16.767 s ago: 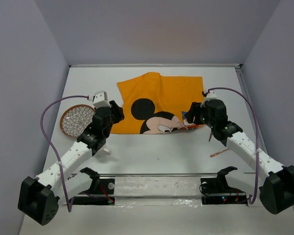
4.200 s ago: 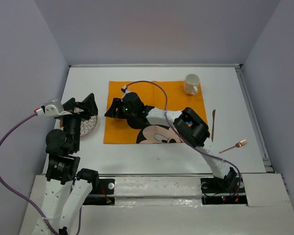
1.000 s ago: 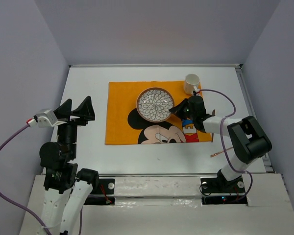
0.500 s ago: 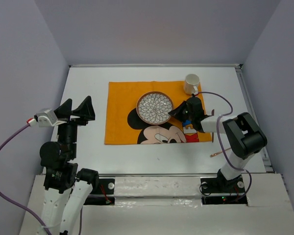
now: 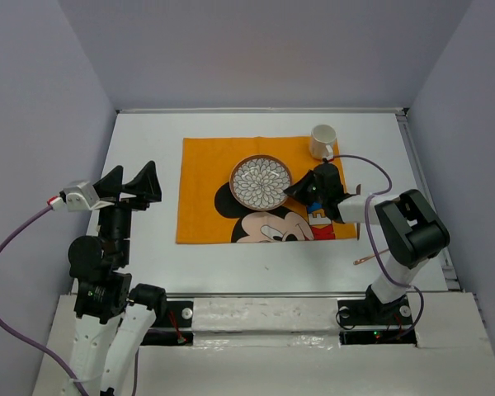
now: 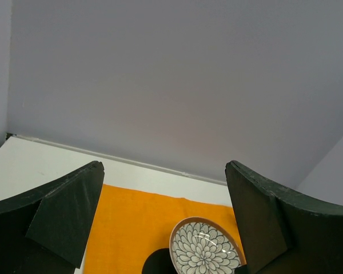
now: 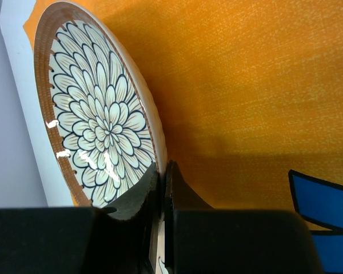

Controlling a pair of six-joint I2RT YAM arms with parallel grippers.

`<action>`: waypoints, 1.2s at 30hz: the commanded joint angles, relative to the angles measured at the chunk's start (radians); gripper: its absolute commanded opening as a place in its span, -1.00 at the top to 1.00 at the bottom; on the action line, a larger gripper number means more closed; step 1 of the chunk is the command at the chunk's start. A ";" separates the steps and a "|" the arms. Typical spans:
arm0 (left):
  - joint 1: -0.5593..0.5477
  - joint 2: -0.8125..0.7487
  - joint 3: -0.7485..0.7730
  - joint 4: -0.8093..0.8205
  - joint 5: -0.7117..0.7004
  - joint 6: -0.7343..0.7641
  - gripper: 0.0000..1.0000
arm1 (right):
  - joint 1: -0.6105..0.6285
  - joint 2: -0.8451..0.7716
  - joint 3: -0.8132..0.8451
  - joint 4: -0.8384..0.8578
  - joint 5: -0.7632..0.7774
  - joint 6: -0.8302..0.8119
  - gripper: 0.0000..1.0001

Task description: Set the dinner table for one person

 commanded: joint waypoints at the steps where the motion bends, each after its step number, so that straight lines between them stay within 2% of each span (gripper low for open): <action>1: -0.004 0.007 -0.008 0.040 0.018 -0.006 -0.98 | -0.005 -0.035 0.052 0.147 -0.011 0.057 1.00; 3: -0.006 0.005 -0.006 0.040 0.019 -0.006 -0.98 | -0.005 -0.032 0.055 0.130 -0.005 0.054 0.99; 4: -0.006 0.004 -0.006 0.039 0.019 -0.006 -0.98 | -0.005 -0.027 0.061 0.113 -0.002 0.049 0.80; 7: -0.006 0.004 -0.006 0.039 0.019 -0.006 -0.98 | -0.005 -0.019 0.086 0.066 -0.006 0.026 0.46; 9: -0.006 0.002 -0.006 0.039 0.019 -0.006 -0.98 | -0.005 -0.026 0.089 0.055 -0.005 0.019 0.11; 10: -0.006 0.002 -0.006 0.039 0.019 -0.007 -0.98 | -0.005 -0.029 0.089 0.049 -0.002 0.008 0.02; 14: -0.006 0.002 -0.006 0.040 0.022 -0.009 -0.98 | -0.005 -0.081 0.095 0.000 0.009 -0.032 -0.14; 18: -0.006 -0.001 -0.005 0.042 0.022 -0.007 -0.98 | -0.005 -0.186 0.086 -0.072 0.046 -0.092 -0.15; 22: -0.006 -0.010 -0.005 0.040 0.024 -0.007 -0.98 | -0.042 -0.338 0.023 -0.209 0.127 -0.243 -0.08; 24: -0.007 -0.019 -0.005 0.042 0.029 -0.009 -0.98 | -0.139 -0.401 -0.024 -0.311 0.130 -0.274 0.01; 26: -0.010 -0.026 -0.005 0.043 0.041 -0.015 -0.98 | -0.260 -0.508 -0.127 -0.353 0.027 -0.299 0.17; 27: -0.013 -0.033 -0.003 0.043 0.048 -0.016 -0.98 | -0.373 -0.545 -0.161 -0.380 0.011 -0.314 0.20; 30: -0.029 -0.044 -0.002 0.045 0.053 -0.018 -0.98 | -0.532 -0.633 -0.199 -0.528 0.018 -0.411 0.24; 31: -0.035 -0.045 -0.002 0.045 0.053 -0.018 -0.98 | -0.542 -0.644 -0.198 -0.554 0.050 -0.458 0.24; 36: -0.073 -0.050 0.001 0.040 0.039 -0.009 -0.98 | -0.553 -0.613 -0.135 -0.667 0.180 -0.454 0.20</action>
